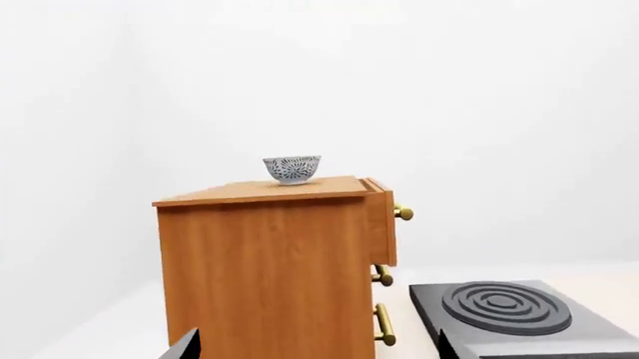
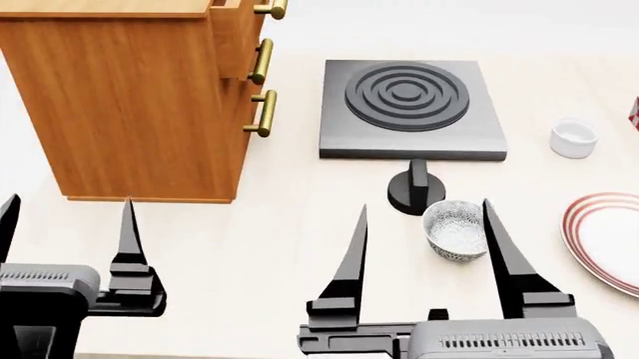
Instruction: Pick the akita bowl on the wooden cabinet and place it on the plate.
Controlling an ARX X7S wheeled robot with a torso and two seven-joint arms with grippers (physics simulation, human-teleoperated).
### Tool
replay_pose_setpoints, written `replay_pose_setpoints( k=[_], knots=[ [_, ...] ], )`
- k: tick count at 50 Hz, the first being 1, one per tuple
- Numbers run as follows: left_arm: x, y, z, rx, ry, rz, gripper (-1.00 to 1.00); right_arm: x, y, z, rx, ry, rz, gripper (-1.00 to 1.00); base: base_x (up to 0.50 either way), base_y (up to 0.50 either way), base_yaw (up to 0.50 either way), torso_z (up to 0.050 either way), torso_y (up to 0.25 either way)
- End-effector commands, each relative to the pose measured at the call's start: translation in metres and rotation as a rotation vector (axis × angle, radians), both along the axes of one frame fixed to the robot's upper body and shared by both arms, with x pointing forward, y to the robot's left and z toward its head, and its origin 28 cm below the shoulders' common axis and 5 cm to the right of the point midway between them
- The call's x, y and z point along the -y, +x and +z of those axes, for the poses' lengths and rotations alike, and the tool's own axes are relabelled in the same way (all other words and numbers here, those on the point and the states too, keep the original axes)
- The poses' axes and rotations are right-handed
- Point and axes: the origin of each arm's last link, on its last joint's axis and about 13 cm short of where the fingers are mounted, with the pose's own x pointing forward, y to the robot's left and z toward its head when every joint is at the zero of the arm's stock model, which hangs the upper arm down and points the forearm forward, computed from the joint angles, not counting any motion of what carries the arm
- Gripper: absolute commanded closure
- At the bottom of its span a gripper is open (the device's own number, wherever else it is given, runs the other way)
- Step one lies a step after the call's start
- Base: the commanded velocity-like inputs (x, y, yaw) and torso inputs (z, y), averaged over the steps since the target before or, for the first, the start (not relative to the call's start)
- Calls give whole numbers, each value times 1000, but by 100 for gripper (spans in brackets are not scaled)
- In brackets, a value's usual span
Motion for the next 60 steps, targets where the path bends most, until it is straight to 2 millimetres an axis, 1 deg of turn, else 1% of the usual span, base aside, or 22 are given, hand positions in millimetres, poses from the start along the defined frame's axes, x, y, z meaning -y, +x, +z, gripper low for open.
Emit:
replay_pose_setpoints(
  k=[1, 7, 13, 32, 42, 46, 49, 55, 59, 60],
  knots=[
    [4, -1, 18, 61, 5, -33, -100, -1, -11, 18, 72, -26, 15, -100, 0, 0, 0, 0, 0],
    [0, -7, 23, 67, -18, -19, -100, -1, -11, 16, 71, -22, 22, -100, 0, 0, 0, 0, 0],
    [-5, -10, 29, 84, -30, 3, -100, -1, -20, 25, 125, 2, 34, -100, 41, 0, 0, 0, 0],
    [-5, -13, 31, 95, -28, 5, -100, -1, -19, 25, 125, 0, 26, -100, 492, 0, 0, 0, 0],
    [-5, -15, 34, 104, -26, 4, -100, -1, -21, 25, 138, 7, 24, -100, 0, 0, 0, 0, 0],
    [-5, -17, 36, 111, -25, 4, -100, 0, -22, 29, 155, 20, 10, -100, 0, 0, 0, 0, 0],
    [-5, -20, 40, 122, -21, 8, -100, -1, -28, 36, 175, 21, -9, -100, 0, 0, 0, 0, 0],
    [-5, -24, 49, 108, 5, 51, -100, -1, -36, 43, 201, 9, -7, -100, 0, 0, 0, 0, 0],
    [-6, -30, 62, 118, 36, 88, -100, -1, -37, 43, 206, 7, -7, -100, 0, 0, 0, 0, 0],
    [-7, -30, 70, 137, 46, 101, -100, -1, -37, 44, 205, 7, -9, -100, 0, 0, 0, 0, 0]
  ],
)
